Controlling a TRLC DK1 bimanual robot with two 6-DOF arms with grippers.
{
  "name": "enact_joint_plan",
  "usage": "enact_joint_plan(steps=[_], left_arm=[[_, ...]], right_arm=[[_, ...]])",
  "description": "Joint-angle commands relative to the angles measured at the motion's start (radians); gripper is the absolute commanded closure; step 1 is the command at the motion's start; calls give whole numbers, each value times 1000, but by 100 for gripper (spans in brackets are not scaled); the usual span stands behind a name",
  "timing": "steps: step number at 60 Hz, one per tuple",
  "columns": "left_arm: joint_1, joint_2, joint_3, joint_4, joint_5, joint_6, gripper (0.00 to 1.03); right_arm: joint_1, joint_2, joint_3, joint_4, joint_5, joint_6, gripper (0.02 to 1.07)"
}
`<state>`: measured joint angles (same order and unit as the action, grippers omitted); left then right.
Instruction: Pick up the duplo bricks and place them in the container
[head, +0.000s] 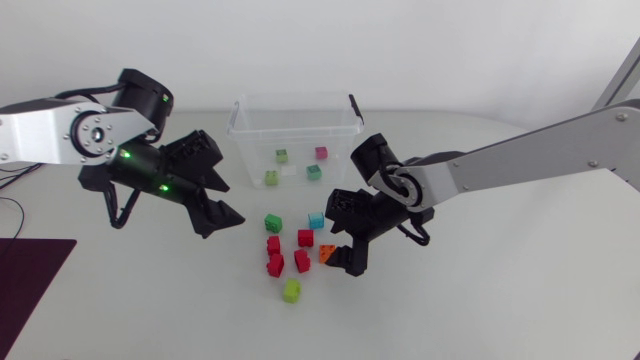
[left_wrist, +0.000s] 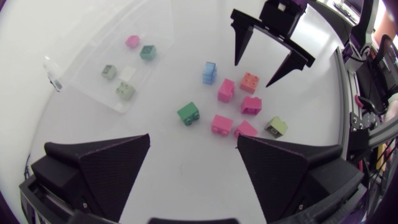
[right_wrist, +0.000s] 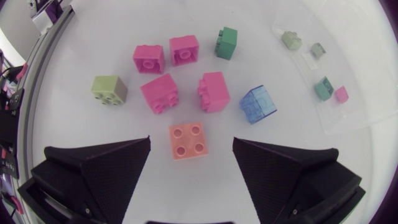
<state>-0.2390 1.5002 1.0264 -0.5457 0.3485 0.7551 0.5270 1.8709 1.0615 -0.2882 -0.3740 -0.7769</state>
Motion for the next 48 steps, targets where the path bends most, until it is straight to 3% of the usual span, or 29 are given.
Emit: enact_joint_plan(steps=[1, 5, 10, 14, 18, 31, 48], left_arm=[[-31, 65, -17, 0, -28, -30, 6], [-66, 112, 0, 24, -95, -85, 6], [-97, 163, 27, 24, -114, -135, 6], [-120, 201, 54, 23, -138, -174, 6], [-148, 253, 95, 23, -167, -223, 6], [-177, 359, 199, 21, -232, -350, 6], [-191, 492, 304, 12, -319, -487, 9]], right_arm=[[-10, 47, 35, -31, -8, -45, 18], [-10, 68, 51, -51, -8, -55, 24], [-9, 97, 69, -78, -8, -65, 36], [-9, 109, 72, -89, -8, -71, 52], [-5, 114, 64, -88, -8, -71, 81], [-2, 48, 12, -100, -8, -76, 83], [-38, -262, -29, -169, -52, -41, 83]])
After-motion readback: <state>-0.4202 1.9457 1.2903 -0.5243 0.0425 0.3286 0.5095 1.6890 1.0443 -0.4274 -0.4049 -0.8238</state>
